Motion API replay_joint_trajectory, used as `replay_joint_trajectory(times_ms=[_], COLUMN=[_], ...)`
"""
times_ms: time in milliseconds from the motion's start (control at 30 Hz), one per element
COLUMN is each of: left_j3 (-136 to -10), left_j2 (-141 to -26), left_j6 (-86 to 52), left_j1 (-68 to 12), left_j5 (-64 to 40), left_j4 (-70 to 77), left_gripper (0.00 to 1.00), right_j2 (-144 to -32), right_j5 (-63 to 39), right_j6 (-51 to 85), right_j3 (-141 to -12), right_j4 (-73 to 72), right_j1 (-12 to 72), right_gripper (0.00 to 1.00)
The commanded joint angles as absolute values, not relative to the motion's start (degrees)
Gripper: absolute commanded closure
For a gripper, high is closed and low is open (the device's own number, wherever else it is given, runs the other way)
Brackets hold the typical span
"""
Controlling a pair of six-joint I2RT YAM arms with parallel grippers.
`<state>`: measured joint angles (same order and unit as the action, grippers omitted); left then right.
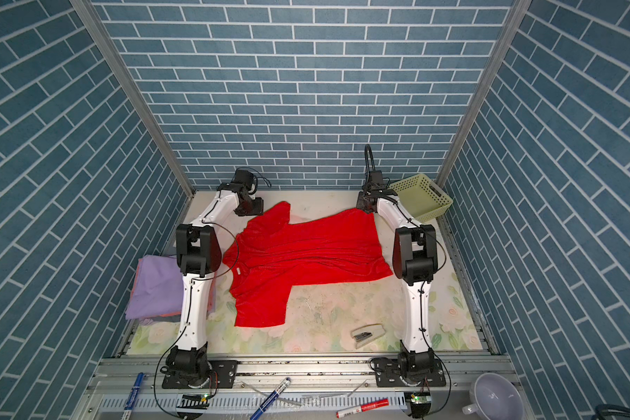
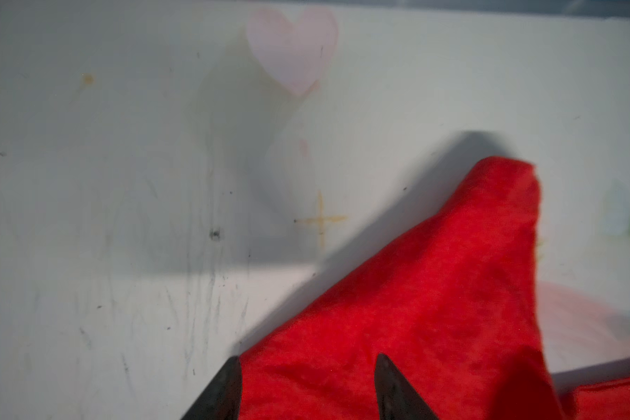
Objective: Fold and stack t-shirts
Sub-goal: Fold the T-shirt at the center of the table.
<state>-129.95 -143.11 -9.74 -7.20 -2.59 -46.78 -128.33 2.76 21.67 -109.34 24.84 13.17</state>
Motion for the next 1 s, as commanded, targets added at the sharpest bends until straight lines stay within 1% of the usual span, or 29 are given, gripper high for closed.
replay_joint_trajectory(times_ms=[0, 200, 300, 400, 467, 567, 633, 700, 833, 900, 967], left_j3=[-131.0, -132.5, -132.5, -132.6, -132.5, -132.9, -133.9, -135.4, -138.7, -137.6, -132.5], left_j2=[-146.1, -148.9, -149.9, -150.1, -149.9, -149.0, -148.0, -146.8, -143.5, -140.6, -135.4], left_j6=[-11.0, -12.9, -13.2, -12.9, -12.8, -12.8, -12.7, -12.4, -12.1, -11.4, -10.8], left_j1=[-6.2, -6.0, -6.2, -7.0, -7.4, -7.3, -7.3, -7.2, -6.8, -6.8, -6.8], left_j5=[-2.7, -5.2, -8.2, -9.1, -8.8, -7.6, -6.3, -4.8, -3.0, -2.3, -1.8], left_j4=[-50.2, -49.9, -49.0, -49.0, -49.0, -48.3, -47.7, -46.9, -44.7, -42.7, -38.8], left_gripper=[0.39, 0.4, 0.46, 0.58, 0.73, 0.92, 0.98, 1.0, 1.0, 1.0, 1.0], right_j2=[-126.0, -126.0, -126.0, -126.2, -126.5, -127.2, -127.6, -128.5, -129.6, -128.5, -126.1], right_j5=[2.9, 2.8, 2.7, 2.9, 2.9, 2.6, 2.5, 2.7, 3.8, 4.9, 5.7], right_j6=[21.5, 22.2, 22.5, 22.7, 22.8, 22.8, 22.5, 21.6, 20.2, 19.9, 19.6], right_j3=[-106.8, -105.8, -105.8, -105.9, -106.2, -107.3, -108.3, -110.1, -115.3, -115.4, -113.4], right_j4=[25.3, 25.5, 25.7, 25.5, 25.3, 25.1, 24.6, 24.1, 24.3, 23.4, 22.0], right_j1=[13.4, 13.4, 13.4, 13.4, 13.4, 13.4, 13.4, 13.4, 13.3, 13.3, 13.2], right_gripper=[1.0, 1.0, 1.0, 1.0, 1.0, 1.0, 1.0, 1.0, 1.0, 1.0, 1.0])
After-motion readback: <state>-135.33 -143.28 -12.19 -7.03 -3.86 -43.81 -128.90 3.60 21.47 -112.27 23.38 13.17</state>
